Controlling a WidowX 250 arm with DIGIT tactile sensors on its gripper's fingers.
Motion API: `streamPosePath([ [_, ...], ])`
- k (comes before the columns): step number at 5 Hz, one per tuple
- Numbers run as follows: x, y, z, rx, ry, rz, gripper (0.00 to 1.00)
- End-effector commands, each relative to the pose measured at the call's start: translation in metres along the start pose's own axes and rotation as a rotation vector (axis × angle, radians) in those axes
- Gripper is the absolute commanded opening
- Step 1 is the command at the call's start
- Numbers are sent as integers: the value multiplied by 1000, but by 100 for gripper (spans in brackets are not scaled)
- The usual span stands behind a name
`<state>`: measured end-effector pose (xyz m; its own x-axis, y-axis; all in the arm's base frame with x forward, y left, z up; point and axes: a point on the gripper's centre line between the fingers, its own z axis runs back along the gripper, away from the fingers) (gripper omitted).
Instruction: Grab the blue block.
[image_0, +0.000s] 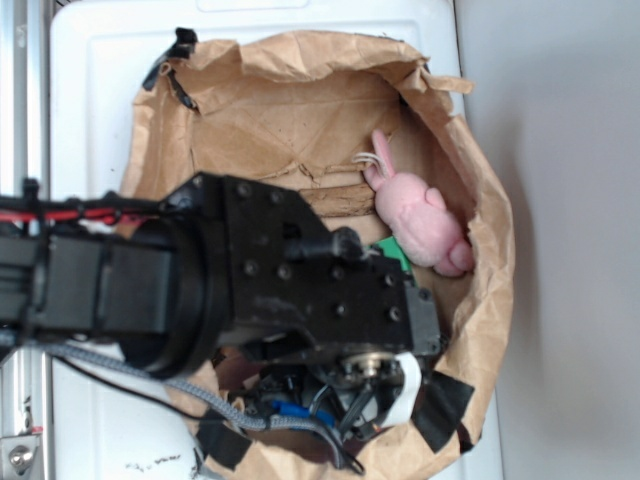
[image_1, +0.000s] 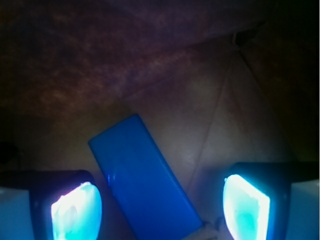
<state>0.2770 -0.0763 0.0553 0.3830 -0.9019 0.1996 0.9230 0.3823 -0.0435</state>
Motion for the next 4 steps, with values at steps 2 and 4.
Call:
streamPosePath([
  [2, -7, -5, -10, 59, 66, -277, 100],
  [4, -6, -2, -9, 65, 89, -242, 0],
])
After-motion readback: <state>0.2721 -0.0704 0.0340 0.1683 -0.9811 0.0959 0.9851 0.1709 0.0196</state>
